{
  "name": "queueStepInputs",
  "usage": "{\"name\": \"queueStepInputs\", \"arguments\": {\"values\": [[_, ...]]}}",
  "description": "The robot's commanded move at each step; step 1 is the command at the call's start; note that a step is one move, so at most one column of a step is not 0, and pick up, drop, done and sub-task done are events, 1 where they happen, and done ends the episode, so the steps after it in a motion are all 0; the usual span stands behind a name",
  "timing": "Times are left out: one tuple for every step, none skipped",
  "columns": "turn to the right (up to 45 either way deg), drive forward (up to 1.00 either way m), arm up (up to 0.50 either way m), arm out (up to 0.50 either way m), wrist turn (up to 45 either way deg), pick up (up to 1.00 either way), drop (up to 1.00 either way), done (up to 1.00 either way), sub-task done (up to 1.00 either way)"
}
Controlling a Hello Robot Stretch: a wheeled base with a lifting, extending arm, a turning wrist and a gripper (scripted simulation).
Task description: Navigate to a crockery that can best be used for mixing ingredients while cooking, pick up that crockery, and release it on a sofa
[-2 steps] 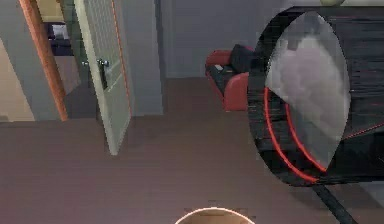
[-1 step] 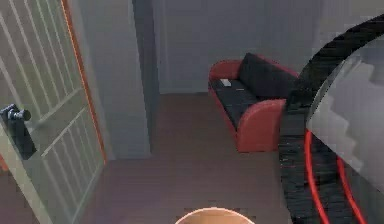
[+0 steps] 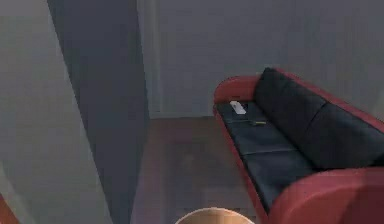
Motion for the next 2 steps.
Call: {"name": "queueStepInputs", "arguments": {"values": [[0.0, 0.5, 0.0, 0.0, 0.0, 0.0, 0.0, 0.0, 0.0], [-3.0, 0.0, 0.0, 0.0, 0.0, 0.0, 0.0, 0.0, 0.0]]}}
